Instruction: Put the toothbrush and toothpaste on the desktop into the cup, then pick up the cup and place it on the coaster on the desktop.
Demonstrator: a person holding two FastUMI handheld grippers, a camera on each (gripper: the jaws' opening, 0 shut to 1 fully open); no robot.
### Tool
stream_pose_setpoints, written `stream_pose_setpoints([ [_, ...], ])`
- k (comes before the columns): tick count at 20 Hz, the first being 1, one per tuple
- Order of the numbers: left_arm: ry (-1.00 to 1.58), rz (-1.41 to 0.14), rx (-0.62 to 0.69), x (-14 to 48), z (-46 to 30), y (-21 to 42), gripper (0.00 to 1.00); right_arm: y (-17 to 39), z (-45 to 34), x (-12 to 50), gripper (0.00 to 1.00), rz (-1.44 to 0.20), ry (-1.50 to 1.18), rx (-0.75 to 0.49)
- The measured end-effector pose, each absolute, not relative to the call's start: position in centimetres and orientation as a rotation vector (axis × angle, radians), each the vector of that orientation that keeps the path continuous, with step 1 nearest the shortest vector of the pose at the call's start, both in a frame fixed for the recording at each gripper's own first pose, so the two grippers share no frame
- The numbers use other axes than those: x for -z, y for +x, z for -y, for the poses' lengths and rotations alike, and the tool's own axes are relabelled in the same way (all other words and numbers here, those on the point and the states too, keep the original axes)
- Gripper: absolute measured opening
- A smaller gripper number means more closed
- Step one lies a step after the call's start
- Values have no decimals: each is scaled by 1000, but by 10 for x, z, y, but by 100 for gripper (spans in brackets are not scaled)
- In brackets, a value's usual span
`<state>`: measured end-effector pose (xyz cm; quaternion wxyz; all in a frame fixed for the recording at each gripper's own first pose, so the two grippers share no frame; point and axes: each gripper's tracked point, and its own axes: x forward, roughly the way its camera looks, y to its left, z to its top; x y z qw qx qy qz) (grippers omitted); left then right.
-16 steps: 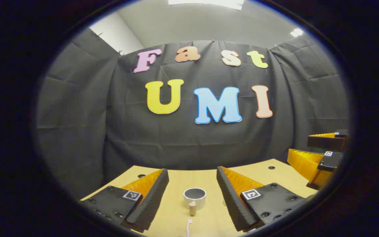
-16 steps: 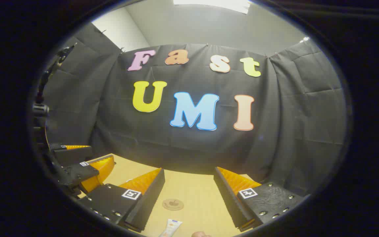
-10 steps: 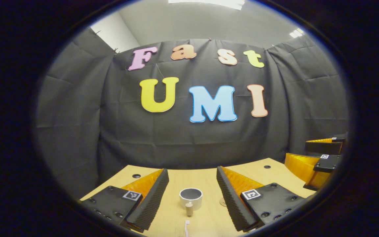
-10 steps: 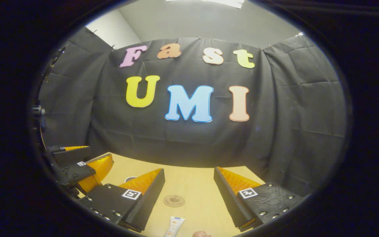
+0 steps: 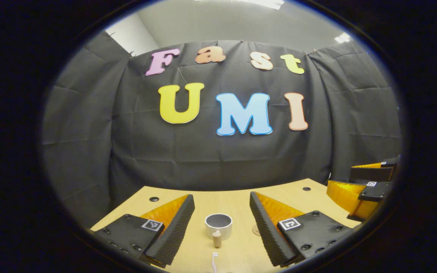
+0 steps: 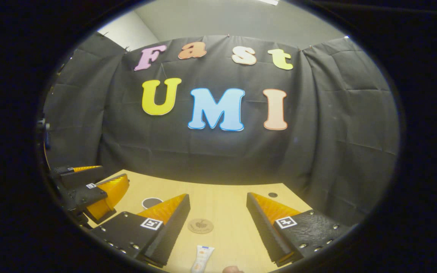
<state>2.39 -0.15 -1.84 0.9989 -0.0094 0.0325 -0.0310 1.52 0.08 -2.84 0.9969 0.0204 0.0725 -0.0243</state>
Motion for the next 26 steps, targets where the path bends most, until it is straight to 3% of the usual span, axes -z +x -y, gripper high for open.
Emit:
stream_pose_setpoints([
  [3, -10, -97, 58, 28, 1, 29, 95, 19, -3, 38, 92, -177, 43, 38],
  [4, -4, -119, 62, 35, 2, 30, 90, 21, -2, 43, 92, -196, 43, 35],
  [7, -16, -185, 78, 55, 8, 34, 95, 22, -7, 64, 92, -277, 51, 17],
  [11, -76, -321, 107, 94, 14, 38, 95, 21, -13, 99, 93, -421, 72, -14],
  [12, -85, -356, 110, 104, 15, 40, 99, 21, -14, 108, 92, -456, 69, -19],
  [13, -90, -390, 112, 114, 14, 41, 90, 19, -18, 115, 93, -479, 69, -27],
  [14, -89, -419, 102, 124, 11, 41, 95, 20, -18, 120, 93, -499, 69, -27],
  [23, -75, -698, 69, 205, 8, 42, 95, 16, -19, 169, 93, -711, 104, -39],
  [24, -66, -729, 69, 212, 7, 40, 91, 17, -18, 172, 93, -734, 103, -43],
  [26, -61, -788, 67, 228, 6, 35, 95, 16, -20, 185, 93, -776, 100, -47],
])
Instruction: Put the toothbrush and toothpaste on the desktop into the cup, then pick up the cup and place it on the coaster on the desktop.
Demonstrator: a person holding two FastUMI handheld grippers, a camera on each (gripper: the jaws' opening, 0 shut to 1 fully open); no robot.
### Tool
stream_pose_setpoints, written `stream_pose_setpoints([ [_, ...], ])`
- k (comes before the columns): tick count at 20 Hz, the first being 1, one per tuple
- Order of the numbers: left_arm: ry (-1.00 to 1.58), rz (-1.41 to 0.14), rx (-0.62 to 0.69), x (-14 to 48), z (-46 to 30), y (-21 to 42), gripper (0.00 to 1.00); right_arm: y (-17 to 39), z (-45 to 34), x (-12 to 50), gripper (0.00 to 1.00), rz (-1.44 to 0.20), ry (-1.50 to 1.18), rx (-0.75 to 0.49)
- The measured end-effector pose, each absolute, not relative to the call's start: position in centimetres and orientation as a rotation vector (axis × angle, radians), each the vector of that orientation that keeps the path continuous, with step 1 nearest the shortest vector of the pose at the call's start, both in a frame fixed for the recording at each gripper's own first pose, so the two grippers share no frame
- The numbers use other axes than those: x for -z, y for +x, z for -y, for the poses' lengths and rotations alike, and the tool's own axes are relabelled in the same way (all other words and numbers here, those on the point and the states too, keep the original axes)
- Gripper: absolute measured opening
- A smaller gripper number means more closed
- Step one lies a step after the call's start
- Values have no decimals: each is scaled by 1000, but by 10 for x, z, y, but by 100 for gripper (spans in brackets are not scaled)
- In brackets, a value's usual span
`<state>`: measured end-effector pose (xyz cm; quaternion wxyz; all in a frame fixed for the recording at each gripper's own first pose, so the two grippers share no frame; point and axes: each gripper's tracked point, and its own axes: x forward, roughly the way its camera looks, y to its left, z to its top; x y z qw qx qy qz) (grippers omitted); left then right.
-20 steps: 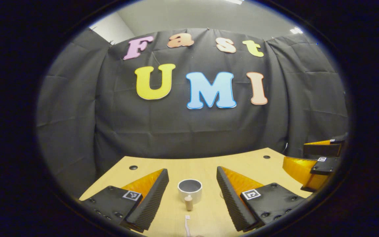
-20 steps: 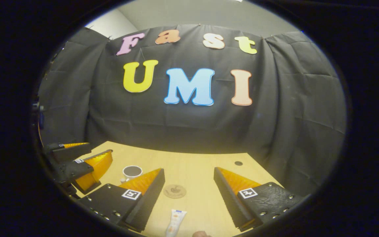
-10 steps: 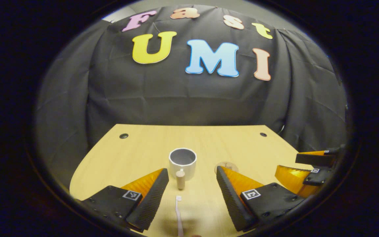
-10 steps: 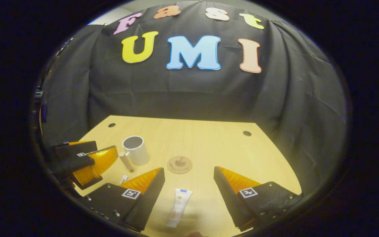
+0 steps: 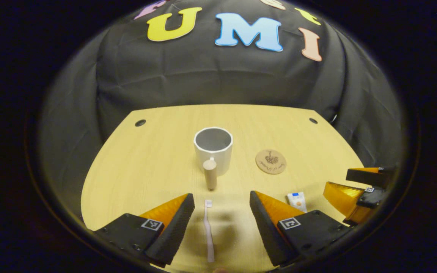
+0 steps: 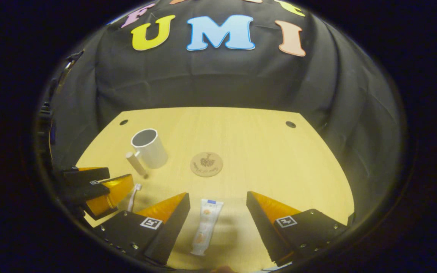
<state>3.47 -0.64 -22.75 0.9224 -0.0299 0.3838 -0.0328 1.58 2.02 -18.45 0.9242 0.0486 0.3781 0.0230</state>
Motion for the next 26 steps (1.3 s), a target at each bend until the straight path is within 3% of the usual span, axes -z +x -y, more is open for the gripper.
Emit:
stream_pose_setpoints([
  [7, -38, -990, 77, 269, 0, 25, 95, 10, -31, 222, 92, -962, 122, -59],
  [8, -37, -1022, 79, 277, -1, 24, 100, 9, -32, 227, 93, -992, 128, -62],
  [9, -40, -1053, 80, 283, -2, 22, 95, 6, -35, 235, 92, -1022, 132, -69],
  [18, -59, -1317, 63, 327, -11, -8, 96, -11, -56, 276, 93, -1241, 136, -115],
  [23, -61, -1404, 53, 338, -16, -20, 96, -19, -60, 295, 93, -1329, 153, -111],
  [24, -51, -1408, 54, 340, -18, -20, 92, -20, -61, 298, 92, -1343, 157, -112],
  [26, -31, -1414, 68, 340, -18, -18, 95, -19, -60, 301, 93, -1361, 159, -104],
])
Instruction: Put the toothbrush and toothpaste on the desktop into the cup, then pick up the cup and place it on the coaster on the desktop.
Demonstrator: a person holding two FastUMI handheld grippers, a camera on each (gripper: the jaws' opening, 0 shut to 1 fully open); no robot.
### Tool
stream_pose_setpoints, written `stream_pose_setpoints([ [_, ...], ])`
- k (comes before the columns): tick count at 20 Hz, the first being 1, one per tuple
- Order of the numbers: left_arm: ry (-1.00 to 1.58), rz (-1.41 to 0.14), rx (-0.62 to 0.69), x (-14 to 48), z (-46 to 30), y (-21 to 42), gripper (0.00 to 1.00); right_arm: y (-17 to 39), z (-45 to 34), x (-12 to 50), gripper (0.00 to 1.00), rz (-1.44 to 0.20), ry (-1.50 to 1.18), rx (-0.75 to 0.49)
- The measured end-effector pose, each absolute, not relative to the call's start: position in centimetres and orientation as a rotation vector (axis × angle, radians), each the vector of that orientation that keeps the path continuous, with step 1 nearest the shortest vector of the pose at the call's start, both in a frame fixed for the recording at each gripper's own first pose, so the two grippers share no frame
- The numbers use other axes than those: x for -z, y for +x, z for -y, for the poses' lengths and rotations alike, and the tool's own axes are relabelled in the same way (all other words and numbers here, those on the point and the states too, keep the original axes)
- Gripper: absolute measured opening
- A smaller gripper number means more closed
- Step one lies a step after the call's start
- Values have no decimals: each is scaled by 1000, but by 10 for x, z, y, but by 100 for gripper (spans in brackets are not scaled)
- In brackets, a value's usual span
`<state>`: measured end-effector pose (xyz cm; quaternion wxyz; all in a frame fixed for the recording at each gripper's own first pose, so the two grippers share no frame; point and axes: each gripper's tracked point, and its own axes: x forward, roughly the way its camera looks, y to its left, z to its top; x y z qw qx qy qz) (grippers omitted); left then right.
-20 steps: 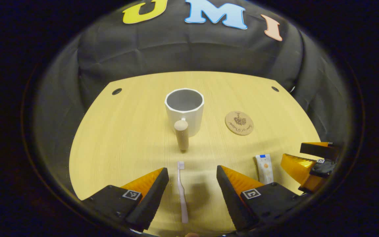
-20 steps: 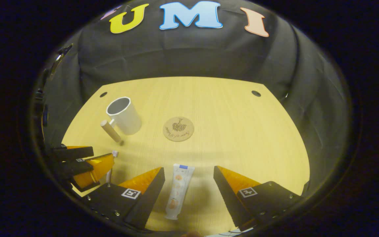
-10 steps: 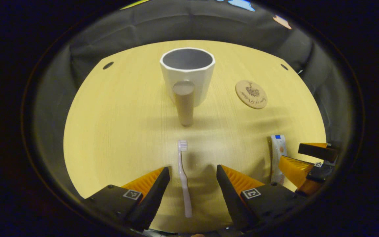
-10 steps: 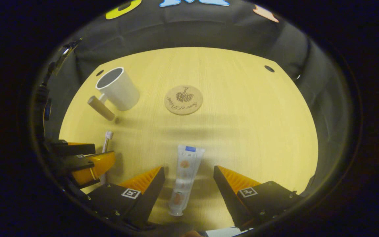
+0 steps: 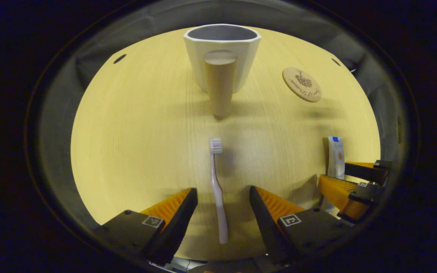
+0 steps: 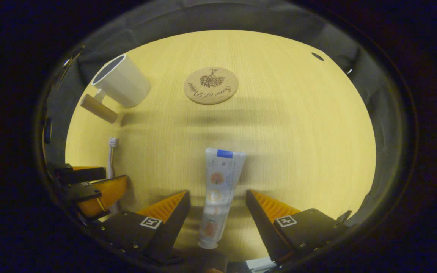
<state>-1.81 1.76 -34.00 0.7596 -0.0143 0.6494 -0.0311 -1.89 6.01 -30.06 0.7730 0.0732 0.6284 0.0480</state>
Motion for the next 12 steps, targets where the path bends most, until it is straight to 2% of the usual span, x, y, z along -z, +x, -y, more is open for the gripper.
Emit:
stream_pose_setpoints([
  [3, -13, -1421, 70, 340, -16, -17, 94, -19, -60, 301, 92, -1368, 159, -100],
  [4, -16, -1419, 71, 339, -16, -17, 90, -19, -59, 300, 92, -1372, 156, -96],
  [6, -21, -1418, 67, 340, -16, -17, 74, -23, -60, 301, 80, -1390, 147, -100],
  [7, -24, -1417, 66, 340, -17, -16, 73, -25, -58, 303, 76, -1393, 128, -92],
  [8, -29, -1418, 63, 341, -16, -17, 67, -25, -58, 302, 64, -1393, 123, -95],
  [9, -21, -1419, 74, 340, -17, -17, 61, -26, -58, 303, 60, -1397, 111, -104],
  [10, -19, -1418, 75, 341, -18, -18, 56, -27, -56, 306, 60, -1398, 107, -96],
  [11, -42, -1423, 62, 340, -16, -19, 56, -26, -59, 300, 43, -1401, 130, -88],
  [12, -30, -1421, 80, 341, -16, -17, 30, -27, -58, 303, 45, -1402, 126, -94],
])
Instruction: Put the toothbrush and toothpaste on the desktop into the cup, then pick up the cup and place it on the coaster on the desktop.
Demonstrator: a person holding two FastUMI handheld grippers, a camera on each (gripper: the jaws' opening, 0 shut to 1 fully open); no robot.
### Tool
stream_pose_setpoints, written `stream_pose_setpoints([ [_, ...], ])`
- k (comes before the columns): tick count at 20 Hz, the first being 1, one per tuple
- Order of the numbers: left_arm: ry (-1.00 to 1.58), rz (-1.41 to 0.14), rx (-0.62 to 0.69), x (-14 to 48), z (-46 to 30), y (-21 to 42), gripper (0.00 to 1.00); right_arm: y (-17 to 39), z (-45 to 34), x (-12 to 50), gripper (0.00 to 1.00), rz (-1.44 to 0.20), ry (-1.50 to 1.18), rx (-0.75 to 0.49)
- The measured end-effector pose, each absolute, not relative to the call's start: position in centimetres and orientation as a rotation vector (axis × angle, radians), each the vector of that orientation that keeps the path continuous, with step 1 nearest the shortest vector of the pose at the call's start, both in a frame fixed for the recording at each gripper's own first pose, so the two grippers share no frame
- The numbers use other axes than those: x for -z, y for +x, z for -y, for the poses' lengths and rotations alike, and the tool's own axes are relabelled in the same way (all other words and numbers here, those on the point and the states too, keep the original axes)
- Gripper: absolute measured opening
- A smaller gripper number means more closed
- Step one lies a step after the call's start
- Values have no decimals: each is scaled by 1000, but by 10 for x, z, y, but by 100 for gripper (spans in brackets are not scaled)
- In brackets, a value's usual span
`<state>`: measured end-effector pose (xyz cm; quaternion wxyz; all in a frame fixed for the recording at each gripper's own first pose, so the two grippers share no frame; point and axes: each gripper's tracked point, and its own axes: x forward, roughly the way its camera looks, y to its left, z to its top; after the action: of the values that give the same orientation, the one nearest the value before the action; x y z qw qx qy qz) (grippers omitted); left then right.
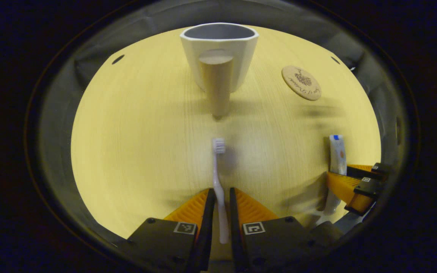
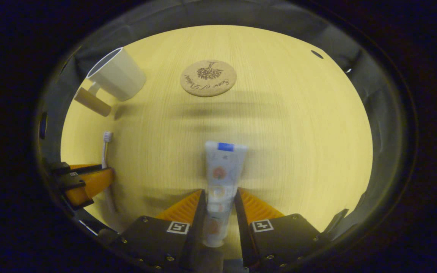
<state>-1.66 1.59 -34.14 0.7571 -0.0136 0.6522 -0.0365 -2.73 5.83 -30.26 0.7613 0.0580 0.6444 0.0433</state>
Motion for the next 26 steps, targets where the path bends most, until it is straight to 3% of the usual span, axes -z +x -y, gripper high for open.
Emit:
stream_pose_setpoints([
  [1, -25, -1423, 87, 342, -16, -17, 32, -26, -51, 302, 45, -1394, 121, -65],
  [2, -48, -1412, 76, 339, -16, -15, 33, -26, -54, 304, 34, -1401, 138, -61],
  [4, -39, -1412, 82, 341, -17, -17, 26, -23, -52, 301, 34, -1387, 151, -56],
  [5, -40, -1412, 86, 340, -16, -18, 17, -26, -55, 302, 26, -1393, 164, -66],
  [6, -47, -1403, 87, 339, -17, -16, 23, -24, -54, 300, 26, -1379, 166, -71],
  [8, -58, -1387, 93, 338, -18, -18, 14, -23, -58, 300, 23, -1363, 185, -82],
  [14, -89, -1329, 114, 334, -17, -16, 11, -22, -62, 296, 23, -1293, 220, -123],
  [18, -90, -1226, 113, 315, -22, -11, 15, -18, -69, 278, 23, -1197, 289, -158],
  [19, -96, -1204, 111, 309, -23, -10, 11, -16, -70, 272, 23, -1167, 300, -161],
  [26, -134, -1006, 88, 254, -42, -3, 10, 0, -81, 224, 22, -973, 319, -203],
])
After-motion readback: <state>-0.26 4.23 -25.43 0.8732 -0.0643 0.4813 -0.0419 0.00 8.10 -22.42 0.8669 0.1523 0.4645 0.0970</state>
